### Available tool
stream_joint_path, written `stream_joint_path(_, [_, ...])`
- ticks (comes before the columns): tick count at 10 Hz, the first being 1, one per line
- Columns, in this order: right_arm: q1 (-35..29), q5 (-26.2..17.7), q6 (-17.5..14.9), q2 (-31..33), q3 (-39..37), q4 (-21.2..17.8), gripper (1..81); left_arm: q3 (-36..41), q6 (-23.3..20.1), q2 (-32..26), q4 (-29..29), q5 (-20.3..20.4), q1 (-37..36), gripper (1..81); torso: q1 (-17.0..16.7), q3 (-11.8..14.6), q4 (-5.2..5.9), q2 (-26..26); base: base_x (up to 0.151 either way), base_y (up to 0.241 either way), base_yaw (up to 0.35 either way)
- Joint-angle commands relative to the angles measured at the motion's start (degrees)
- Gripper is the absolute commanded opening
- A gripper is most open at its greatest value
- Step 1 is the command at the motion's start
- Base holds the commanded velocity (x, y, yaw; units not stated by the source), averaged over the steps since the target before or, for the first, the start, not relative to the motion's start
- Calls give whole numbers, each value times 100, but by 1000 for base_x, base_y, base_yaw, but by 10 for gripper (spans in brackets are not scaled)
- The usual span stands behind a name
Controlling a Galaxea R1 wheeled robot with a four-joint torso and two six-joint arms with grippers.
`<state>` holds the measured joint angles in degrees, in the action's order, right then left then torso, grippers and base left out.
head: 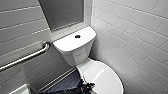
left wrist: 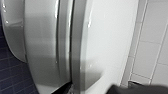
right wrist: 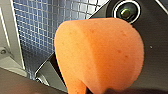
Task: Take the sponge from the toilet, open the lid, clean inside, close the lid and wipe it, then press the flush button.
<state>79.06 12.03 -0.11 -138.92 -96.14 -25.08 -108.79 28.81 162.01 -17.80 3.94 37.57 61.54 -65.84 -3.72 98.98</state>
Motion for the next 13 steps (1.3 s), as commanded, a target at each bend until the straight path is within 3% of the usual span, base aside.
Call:
stream_joint_path(1, [-43,-491,11,169,184,91,10,7,19,200,13,-200,-597,811,0,0,0,0,0,0,0])
stream_joint_path(6, [-43,-456,11,196,193,91,10,-319,-7,613,251,-385,-377,811,0,2,5,2,0,0,0])
stream_joint_path(9, [-52,-491,11,81,105,91,10,-1065,-24,1026,391,-368,-175,811,0,2,9,2,0,0,0])
stream_joint_path(11, [-43,-491,11,64,52,91,10,-749,178,842,294,-279,-359,811,-2,9,13,4,0,0,0])
stream_joint_path(13, [18,-509,-24,-93,-61,108,10,-853,661,841,294,0,-404,811,-2,9,13,4,0,0,0])
